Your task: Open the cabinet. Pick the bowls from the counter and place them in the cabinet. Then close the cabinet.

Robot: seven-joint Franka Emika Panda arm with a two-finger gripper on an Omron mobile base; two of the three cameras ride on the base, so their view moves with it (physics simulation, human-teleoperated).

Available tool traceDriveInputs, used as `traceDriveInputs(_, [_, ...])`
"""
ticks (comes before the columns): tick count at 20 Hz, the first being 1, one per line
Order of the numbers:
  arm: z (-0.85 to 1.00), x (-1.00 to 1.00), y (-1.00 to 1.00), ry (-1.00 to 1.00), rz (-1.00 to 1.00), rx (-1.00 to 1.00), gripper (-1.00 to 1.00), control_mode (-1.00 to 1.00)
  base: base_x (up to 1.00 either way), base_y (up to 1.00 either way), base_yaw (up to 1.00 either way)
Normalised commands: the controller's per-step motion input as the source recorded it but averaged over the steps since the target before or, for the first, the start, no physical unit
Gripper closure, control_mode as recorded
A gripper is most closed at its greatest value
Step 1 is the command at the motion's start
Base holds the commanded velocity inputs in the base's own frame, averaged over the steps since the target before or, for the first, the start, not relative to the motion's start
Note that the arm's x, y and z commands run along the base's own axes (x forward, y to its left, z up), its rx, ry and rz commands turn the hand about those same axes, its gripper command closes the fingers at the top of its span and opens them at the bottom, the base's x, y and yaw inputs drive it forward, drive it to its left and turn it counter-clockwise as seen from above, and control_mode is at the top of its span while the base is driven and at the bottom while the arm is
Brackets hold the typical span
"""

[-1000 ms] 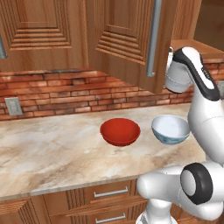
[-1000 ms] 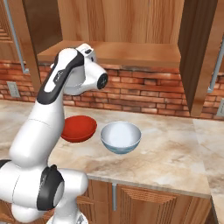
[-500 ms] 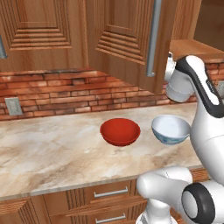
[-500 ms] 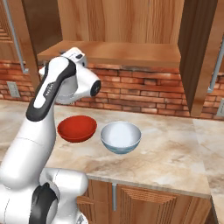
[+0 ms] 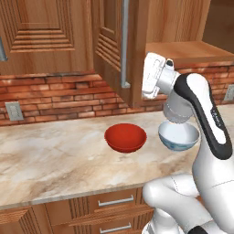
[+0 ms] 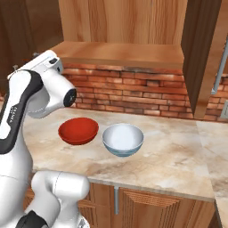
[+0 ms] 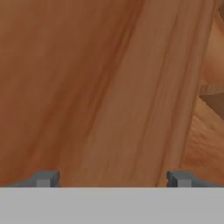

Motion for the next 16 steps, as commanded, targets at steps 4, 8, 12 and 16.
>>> traceDriveInputs(4, [0.09,-0.63,0.76,0.0,0.0,0.05,-1.0,-1.0,0.0,0.0,0.0])
traceDriveInputs(8, [-0.01,-0.22,0.58,0.0,0.0,0.0,-1.0,-1.0,0.0,0.0,0.0])
traceDriveInputs(12, [-0.17,0.0,0.35,0.02,0.0,0.0,-1.0,-1.0,0.0,0.0,0.0])
traceDriveInputs(16, [-0.03,0.01,0.0,0.07,0.01,0.0,-1.0,-1.0,0.0,0.0,0.0])
